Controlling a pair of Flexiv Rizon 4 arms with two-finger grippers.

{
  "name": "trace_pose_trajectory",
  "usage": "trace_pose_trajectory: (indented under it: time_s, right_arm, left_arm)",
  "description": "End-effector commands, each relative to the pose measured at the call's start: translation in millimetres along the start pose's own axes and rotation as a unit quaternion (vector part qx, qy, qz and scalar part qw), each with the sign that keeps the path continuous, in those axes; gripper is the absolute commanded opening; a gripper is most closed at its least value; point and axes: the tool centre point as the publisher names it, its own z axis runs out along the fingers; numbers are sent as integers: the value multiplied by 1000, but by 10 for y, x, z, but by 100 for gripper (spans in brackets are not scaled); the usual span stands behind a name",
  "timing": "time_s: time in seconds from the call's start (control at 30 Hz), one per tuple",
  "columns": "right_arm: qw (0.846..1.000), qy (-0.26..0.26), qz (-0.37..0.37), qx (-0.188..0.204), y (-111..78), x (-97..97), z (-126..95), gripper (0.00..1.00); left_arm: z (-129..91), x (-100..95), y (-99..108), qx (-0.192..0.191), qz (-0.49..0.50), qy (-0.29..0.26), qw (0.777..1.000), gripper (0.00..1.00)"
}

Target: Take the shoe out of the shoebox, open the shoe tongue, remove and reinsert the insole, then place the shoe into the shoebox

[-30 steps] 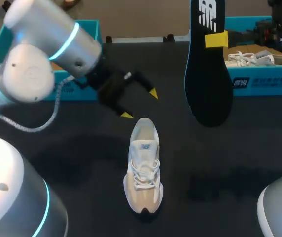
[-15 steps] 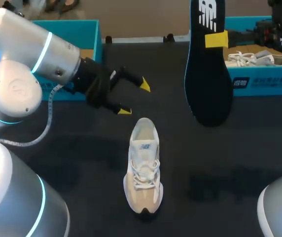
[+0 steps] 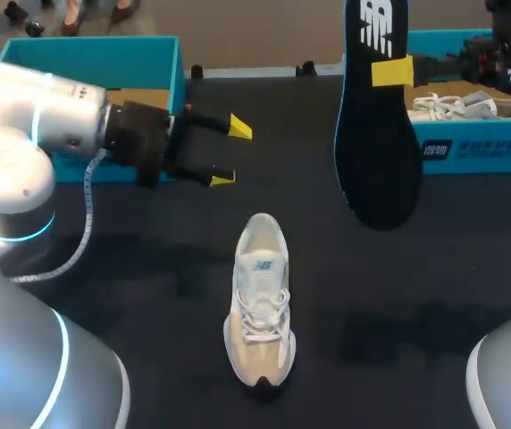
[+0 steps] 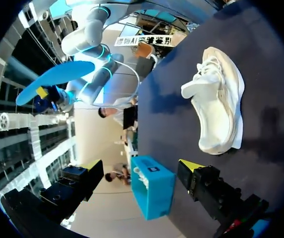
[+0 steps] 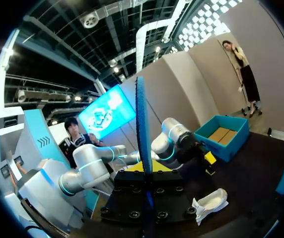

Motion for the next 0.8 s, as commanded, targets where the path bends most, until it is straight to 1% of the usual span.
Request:
trace_pose_trajectory:
  time_s: [0.03,0.13,0.17,0.23,0.27,0.4,0.8]
  right_arm:
    - [999,15,28,-1,62,-250,-4,0]
    - [998,30,53,5,129,-521,2,0]
    - [998,31,61,17,146,-622,10,0]
    - [996,38,78,25,165,-810,29,0]
    - [995,43,82,25,175,-895,35,0]
    - [992,53,109,22,184,-1197,85,0]
    - [992,53,109,22,184,-1197,85,0]
  left_arm:
    - [-80,-23,-89,-9,16,-63,998,100]
    - [-128,-75,-86,-12,27,-74,997,100]
    - [-141,-85,-83,-18,31,-77,996,100]
    - [-178,-105,-76,-15,30,-91,995,100]
    - [-191,-116,-68,-21,28,-96,995,100]
    - [-243,-148,-43,-17,15,-117,993,100]
    - [-243,-148,-43,-17,15,-117,993,100]
